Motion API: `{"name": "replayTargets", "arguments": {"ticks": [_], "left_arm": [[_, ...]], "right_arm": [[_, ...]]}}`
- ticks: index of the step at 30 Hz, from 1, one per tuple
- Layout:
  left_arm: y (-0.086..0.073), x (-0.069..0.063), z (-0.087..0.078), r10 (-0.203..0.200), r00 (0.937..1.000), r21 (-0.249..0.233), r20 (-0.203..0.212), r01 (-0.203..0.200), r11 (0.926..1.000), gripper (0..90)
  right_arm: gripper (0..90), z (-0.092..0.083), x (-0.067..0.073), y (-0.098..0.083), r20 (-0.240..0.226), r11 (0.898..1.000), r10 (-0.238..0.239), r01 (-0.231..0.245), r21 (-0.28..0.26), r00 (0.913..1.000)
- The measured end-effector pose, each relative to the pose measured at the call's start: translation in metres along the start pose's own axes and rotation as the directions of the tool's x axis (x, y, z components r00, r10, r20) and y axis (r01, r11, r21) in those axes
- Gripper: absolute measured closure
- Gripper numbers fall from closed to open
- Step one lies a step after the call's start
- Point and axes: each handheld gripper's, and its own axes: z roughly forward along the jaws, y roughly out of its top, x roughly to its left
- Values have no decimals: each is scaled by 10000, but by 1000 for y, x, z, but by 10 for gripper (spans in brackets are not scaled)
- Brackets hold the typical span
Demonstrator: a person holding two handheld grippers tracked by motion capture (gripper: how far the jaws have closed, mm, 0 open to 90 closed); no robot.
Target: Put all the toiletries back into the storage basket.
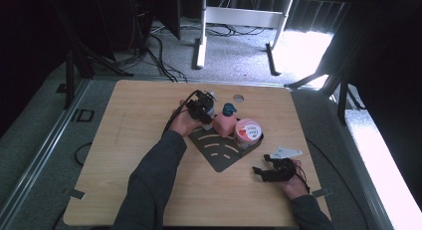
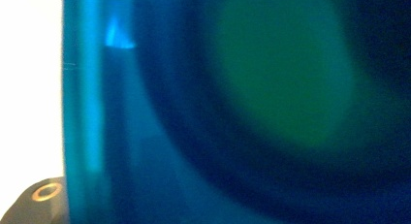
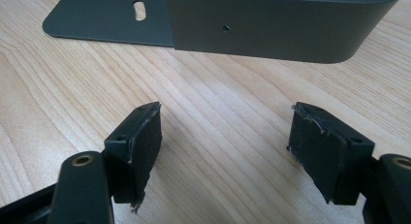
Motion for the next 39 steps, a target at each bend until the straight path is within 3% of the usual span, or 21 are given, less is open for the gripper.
{"name": "replayTargets", "arguments": {"ticks": [10,20,25,39], "left_arm": [[6,-3,4,151,9998,368,-148,-146,9992,554],[10,1,7,28,10000,399,-7,-28,9992,551],[11,1,11,-202,9998,193,-41,203,9996,548],[11,4,14,-343,9994,-195,66,344,9992,555]], "right_arm": [[271,0,0,0,3,10000,-8,8,-8,10000],[271,0,0,0,-17,10000,9,-9,-9,10000],[271,0,0,0,-10,10000,-16,16,-7,10000],[270,0,0,0,-15,10000,-26,26,-3,10000]]}}
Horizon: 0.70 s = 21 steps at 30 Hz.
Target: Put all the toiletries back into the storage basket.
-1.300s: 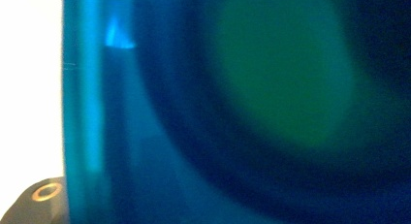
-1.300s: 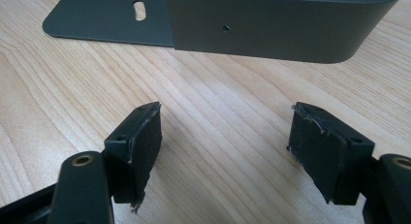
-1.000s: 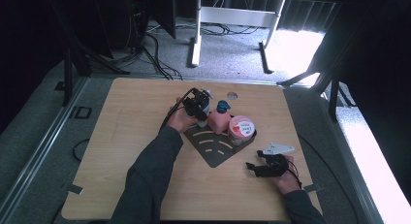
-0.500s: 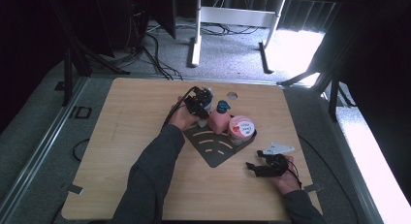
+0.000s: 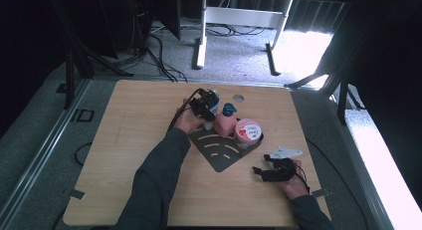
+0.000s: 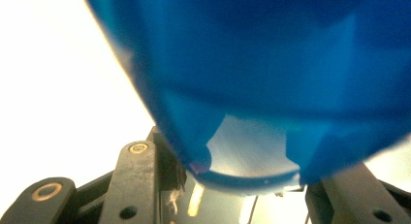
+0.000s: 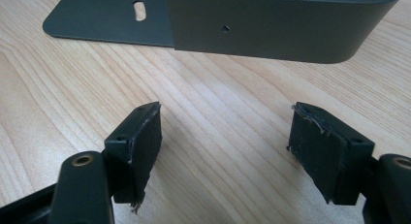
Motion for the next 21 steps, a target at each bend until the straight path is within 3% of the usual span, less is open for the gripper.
{"name": "replayTargets", "arguments": {"ticks": [12,18,21], "left_arm": [[-2,2,-1,-192,9998,144,85,191,9997,539],[-5,1,-1,-138,9998,321,142,133,9994,508],[-8,2,-2,-62,9998,490,164,54,9988,538]], "right_arm": [[270,0,1,0,27,10000,-3,3,1,10000],[270,0,1,0,33,10000,-8,8,3,10000],[271,0,1,0,30,10000,4,-4,-3,10000]]}}
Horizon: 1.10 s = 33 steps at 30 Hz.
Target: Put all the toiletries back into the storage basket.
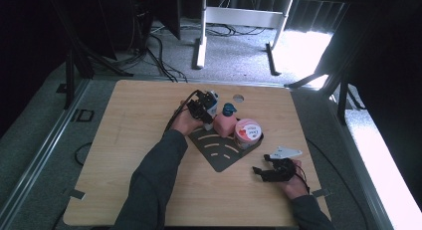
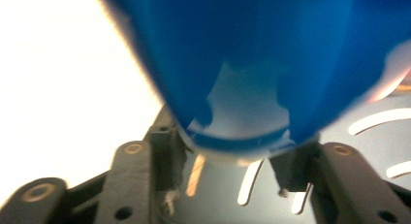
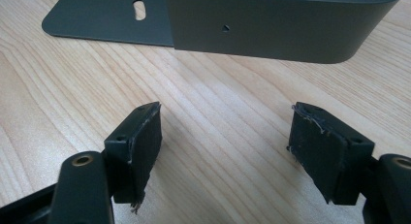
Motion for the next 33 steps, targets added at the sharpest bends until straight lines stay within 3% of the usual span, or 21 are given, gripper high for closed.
{"name": "replayTargets", "arguments": {"ticks": [11,17,18,22,33], "left_arm": [[-2,0,2,211,9998,-36,-69,-211,9998,567],[-3,0,5,-9,10000,184,-3,9,9998,562],[-4,0,5,-35,10000,163,-6,35,9999,514],[-7,1,2,-34,10000,263,-87,37,9996,490],[-28,10,-22,-308,9995,-402,-52,305,9987,479]], "right_arm": [[271,0,0,0,15,10000,-35,35,13,10000],[271,0,0,0,13,10000,-36,36,14,10000],[271,0,0,0,14,10000,-46,46,16,10000],[270,0,0,0,7,10000,-22,22,16,10000],[271,0,0,0,17,10000,-37,37,21,10000]]}}
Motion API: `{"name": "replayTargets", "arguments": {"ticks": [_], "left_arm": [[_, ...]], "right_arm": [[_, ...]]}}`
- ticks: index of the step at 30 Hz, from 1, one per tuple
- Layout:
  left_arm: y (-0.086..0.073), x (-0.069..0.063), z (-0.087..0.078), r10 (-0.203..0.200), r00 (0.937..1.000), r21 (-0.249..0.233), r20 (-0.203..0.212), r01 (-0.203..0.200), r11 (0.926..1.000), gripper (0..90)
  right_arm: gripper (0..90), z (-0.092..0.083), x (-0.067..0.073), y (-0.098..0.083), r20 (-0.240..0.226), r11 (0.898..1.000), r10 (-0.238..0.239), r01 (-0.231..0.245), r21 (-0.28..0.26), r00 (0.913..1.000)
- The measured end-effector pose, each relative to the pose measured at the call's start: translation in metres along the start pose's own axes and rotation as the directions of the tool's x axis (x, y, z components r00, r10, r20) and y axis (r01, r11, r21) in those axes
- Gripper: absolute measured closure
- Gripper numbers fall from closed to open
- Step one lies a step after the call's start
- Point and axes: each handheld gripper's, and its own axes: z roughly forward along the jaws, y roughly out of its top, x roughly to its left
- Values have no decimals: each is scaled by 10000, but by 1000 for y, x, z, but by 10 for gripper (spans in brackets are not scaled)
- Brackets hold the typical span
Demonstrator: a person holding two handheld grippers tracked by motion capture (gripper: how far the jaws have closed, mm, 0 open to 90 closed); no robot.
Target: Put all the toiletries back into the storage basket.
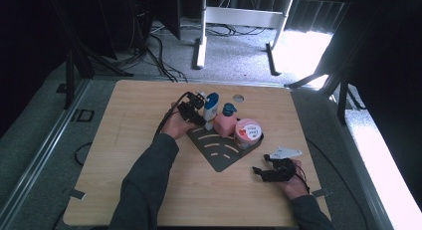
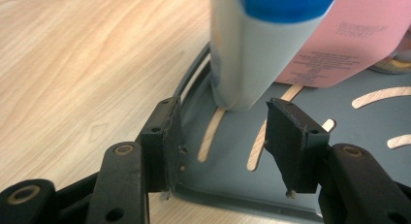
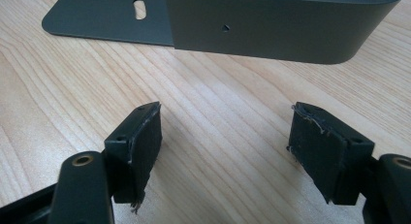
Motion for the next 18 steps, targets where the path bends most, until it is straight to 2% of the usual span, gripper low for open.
{"name": "replayTargets", "arguments": {"ticks": [6,11,14,18], "left_arm": [[-7,1,-15,60,9996,-425,-282,-72,9991,484],[-16,4,-25,-305,9985,-947,-454,261,9952,483],[-24,5,-30,-393,9977,-1225,-546,324,9919,472],[-33,7,-33,-464,9971,-1203,-596,390,9920,463]], "right_arm": [[271,0,0,0,4,10000,-11,11,-4,10000],[271,0,0,0,8,10000,-23,23,-6,10000],[271,0,0,0,7,10000,-22,22,-7,10000],[271,0,0,0,2,10000,-12,12,-6,10000]]}}
